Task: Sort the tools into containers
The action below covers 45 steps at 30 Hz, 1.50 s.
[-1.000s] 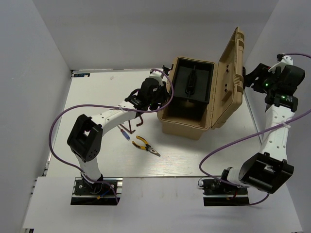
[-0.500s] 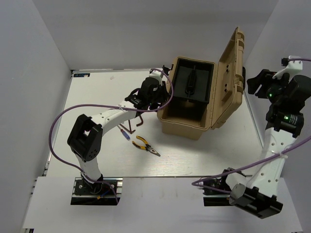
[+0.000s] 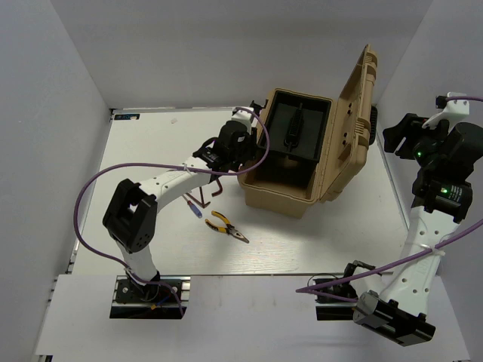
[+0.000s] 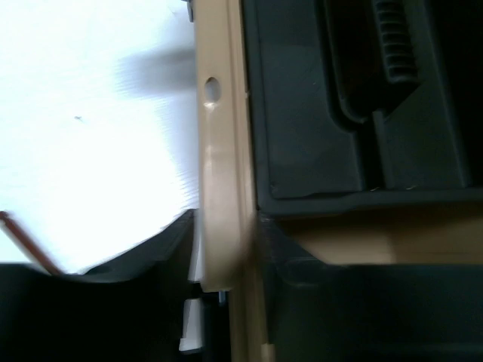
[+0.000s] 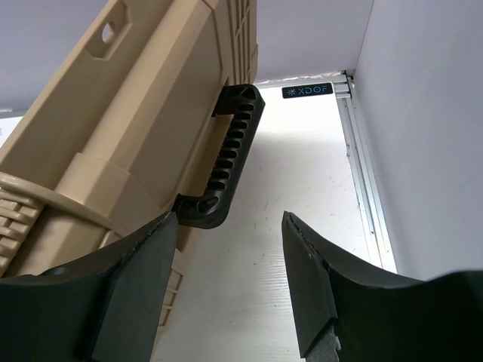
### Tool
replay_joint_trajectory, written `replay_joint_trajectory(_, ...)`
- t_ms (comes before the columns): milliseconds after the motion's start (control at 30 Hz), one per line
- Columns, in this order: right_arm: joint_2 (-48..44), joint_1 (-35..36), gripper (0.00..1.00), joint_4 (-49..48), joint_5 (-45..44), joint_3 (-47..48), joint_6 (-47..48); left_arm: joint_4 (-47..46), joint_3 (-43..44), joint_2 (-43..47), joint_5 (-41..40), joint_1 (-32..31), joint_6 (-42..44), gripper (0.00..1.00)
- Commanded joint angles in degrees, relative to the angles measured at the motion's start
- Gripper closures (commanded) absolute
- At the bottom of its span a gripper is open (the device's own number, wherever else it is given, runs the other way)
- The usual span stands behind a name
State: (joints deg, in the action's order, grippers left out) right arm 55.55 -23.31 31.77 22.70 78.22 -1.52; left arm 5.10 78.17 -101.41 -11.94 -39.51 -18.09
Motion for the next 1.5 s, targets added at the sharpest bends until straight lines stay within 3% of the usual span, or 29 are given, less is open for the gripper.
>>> replay_joint_trajectory(0, -0.27, -0.51, 0.37, -0.04, 0.86, 2.29, -1.03, 12.74, -1.98, 1.12, -4.59, 1.63, 7.26, 0.46)
replay_joint_trajectory(200, -0.62, -0.42, 0.37, 0.31, 1.21, 2.56, -0.85, 15.19, 0.75, 3.93, -1.60, 1.63, 10.53, 0.27)
replay_joint_trajectory(600, -0.53, -0.42, 0.37, 0.57, 2.00, 2.29, -1.91, 19.41, 3.03, 2.09, 4.46, 1.63, 15.97, 0.34)
replay_joint_trajectory(767, -0.71, -0.51, 0.37, 1.01, 2.70, 2.38, -2.00, 20.65, 5.85, -1.68, 4.47, 1.10, 17.11, 0.43)
replay_joint_trajectory(1067, -1.67, -0.42, 0.35, 1.54, 4.02, 3.43, -2.44, 25.83, 11.47, -7.40, 0.26, -0.57, 17.12, 0.45)
replay_joint_trajectory(1133, -1.85, -0.42, 0.35, 1.72, 4.37, 3.61, -2.61, 26.36, 11.48, -7.40, -0.88, -0.57, 17.12, 0.53)
replay_joint_trajectory(1167, -2.02, -0.33, 0.35, 1.80, 4.55, 3.52, -2.61, 26.36, 11.48, -7.93, -0.89, -0.57, 17.12, 0.67)
replay_joint_trajectory(1300, -2.46, -0.42, 0.35, 1.89, 4.64, 3.17, -2.87, 26.36, 12.27, -7.93, -1.41, -0.57, 14.76, 0.89)
replay_joint_trajectory(1467, -2.90, -0.51, 0.35, 2.07, 4.72, 3.00, -2.88, 26.36, 14.38, -7.93, -0.37, -0.04, 9.13, 1.00)
